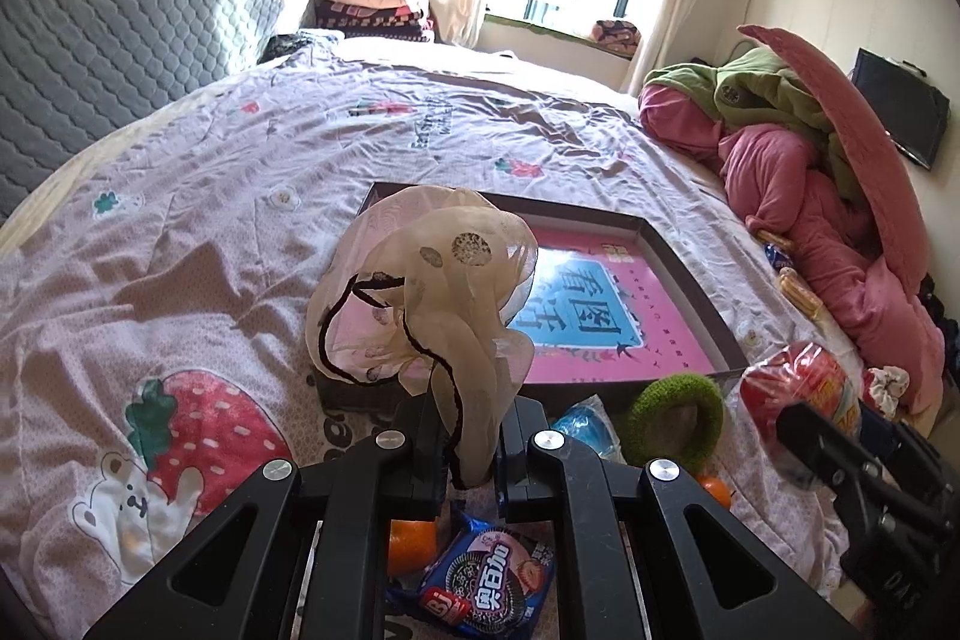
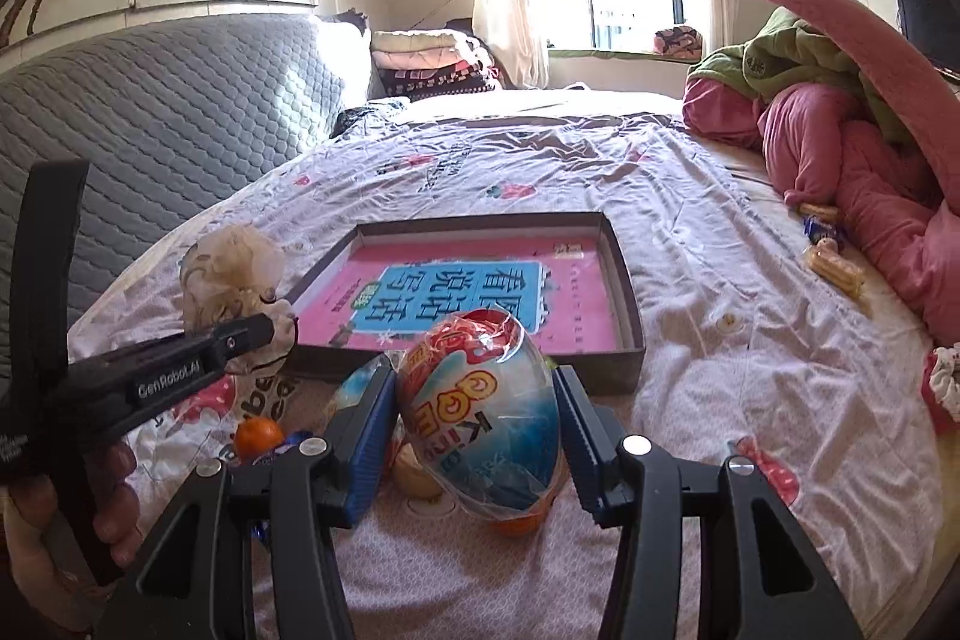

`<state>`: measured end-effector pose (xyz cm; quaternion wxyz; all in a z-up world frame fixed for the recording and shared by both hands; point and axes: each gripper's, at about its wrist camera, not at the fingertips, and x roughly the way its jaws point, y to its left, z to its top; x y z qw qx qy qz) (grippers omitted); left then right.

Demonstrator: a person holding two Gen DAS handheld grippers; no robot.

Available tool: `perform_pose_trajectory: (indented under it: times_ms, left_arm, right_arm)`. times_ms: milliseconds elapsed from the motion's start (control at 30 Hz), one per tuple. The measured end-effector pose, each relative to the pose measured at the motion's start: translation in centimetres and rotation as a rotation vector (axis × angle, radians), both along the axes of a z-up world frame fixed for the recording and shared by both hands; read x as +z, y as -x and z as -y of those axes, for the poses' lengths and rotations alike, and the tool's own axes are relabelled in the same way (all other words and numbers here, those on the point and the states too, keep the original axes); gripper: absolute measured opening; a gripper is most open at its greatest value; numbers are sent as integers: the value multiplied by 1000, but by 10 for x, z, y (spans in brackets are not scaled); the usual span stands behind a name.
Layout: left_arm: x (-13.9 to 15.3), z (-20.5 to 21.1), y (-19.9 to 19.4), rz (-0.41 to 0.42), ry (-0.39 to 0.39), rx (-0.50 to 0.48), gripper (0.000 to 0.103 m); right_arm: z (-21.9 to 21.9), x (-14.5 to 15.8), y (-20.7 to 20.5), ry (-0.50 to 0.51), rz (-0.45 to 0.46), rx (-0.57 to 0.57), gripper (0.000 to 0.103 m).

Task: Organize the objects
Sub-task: 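Close left gripper on mesh bag while right gripper grasps and lifts blue egg, then carry mesh bag with left gripper while right gripper carries blue egg into tray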

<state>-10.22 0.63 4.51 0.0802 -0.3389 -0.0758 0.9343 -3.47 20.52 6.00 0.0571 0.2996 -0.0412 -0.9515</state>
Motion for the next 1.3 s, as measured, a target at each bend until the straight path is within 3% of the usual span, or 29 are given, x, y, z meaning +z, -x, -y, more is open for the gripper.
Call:
perform_pose_trajectory:
  times_ms: [200, 367, 867, 1300]
  left_arm:
    - [4, -6, 8, -15, 9, -3, 11]
    - [5, -6, 20, 12, -33, 3, 11]
    - [31, -1, 59, -1, -2, 25, 11]
    - [29, -10, 84, 24, 39, 7, 11]
  right_arm:
    - [-4, 4, 14, -8, -7, -21, 52]
    - [-7, 9, 24, -9, -14, -32, 52]
    - [-8, 32, 64, -14, -60, -23, 52]
    - [-15, 36, 87, -8, -56, -34, 52]
